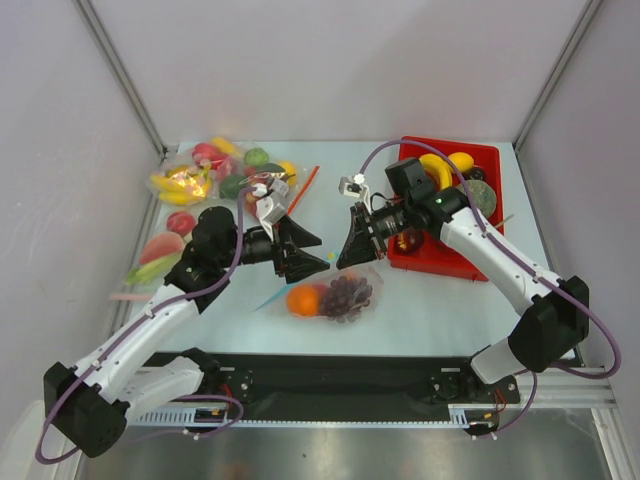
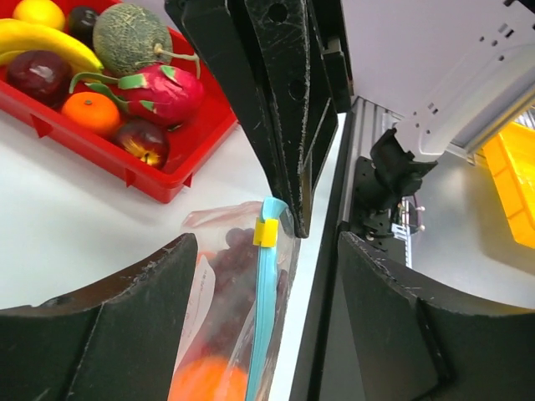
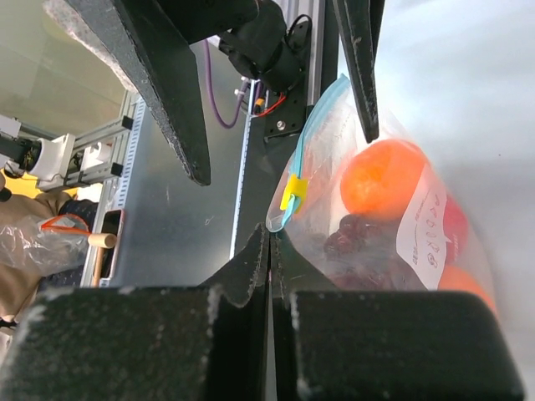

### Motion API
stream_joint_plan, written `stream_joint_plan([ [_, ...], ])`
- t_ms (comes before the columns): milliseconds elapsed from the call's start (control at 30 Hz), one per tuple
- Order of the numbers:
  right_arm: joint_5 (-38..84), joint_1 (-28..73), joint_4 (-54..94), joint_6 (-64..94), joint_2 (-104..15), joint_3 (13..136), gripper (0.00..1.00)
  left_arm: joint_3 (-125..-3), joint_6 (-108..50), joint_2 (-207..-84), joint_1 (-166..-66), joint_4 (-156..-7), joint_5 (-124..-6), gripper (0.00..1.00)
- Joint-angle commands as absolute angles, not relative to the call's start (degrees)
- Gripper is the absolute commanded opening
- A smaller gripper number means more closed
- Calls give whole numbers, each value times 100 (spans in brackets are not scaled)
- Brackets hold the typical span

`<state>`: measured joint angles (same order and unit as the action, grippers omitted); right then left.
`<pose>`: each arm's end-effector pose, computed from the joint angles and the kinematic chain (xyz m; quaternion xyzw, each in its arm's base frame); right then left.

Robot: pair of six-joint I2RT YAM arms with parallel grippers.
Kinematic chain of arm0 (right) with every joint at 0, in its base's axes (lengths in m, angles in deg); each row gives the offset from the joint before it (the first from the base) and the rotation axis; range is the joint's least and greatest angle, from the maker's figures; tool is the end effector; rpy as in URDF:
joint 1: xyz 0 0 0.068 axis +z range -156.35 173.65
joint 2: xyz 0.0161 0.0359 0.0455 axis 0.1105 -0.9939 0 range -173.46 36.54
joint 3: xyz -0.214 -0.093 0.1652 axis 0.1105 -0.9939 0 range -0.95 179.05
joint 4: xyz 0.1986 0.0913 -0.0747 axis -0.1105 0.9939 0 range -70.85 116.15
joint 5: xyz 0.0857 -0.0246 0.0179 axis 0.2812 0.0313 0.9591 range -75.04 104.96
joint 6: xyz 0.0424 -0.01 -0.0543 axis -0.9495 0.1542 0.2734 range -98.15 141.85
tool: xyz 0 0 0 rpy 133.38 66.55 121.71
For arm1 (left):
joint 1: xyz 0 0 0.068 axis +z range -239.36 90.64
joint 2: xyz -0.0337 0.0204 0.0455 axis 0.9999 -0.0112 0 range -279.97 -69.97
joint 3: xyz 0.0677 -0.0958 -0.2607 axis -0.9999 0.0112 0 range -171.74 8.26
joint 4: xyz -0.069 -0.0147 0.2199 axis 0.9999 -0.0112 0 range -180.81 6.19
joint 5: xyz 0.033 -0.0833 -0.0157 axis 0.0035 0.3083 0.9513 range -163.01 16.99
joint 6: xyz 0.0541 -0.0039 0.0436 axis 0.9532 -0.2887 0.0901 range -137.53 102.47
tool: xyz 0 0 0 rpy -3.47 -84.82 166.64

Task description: Open the zip-top bag and remove the fake food

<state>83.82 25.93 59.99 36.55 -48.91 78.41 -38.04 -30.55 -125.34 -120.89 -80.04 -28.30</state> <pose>0.2084 0.1941 0.3583 -0.4962 0.6209 0.5661 0.2188 0.1455 -0.1359 0.3571 0.3629 0.6333 -0.4963 0.4700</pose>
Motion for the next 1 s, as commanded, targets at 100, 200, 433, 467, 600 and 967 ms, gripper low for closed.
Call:
stream_joint_plan([
  [100,8492,2635,6117,3794,-4757,8211,0,-4052,-3063,-12666,-12047,-7845,-2379,73],
  [200,8475,2652,6134,3803,-4801,8255,0,-4061,-3098,-12762,-12047,-7810,-2318,72],
  [433,8413,2696,6204,3829,-4828,8281,0,-4061,-3142,-12877,-12056,-7696,-2230,71],
  [467,8413,2714,6222,3846,-4828,8290,0,-4069,-3160,-12894,-12056,-7661,-2213,71],
  [600,8395,2749,6292,3881,-4854,8308,0,-4096,-3177,-12982,-12065,-7599,-2151,70],
  [967,8281,2767,6328,3899,-4881,8299,0,-4017,-3300,-12956,-12091,-7247,-1738,45],
])
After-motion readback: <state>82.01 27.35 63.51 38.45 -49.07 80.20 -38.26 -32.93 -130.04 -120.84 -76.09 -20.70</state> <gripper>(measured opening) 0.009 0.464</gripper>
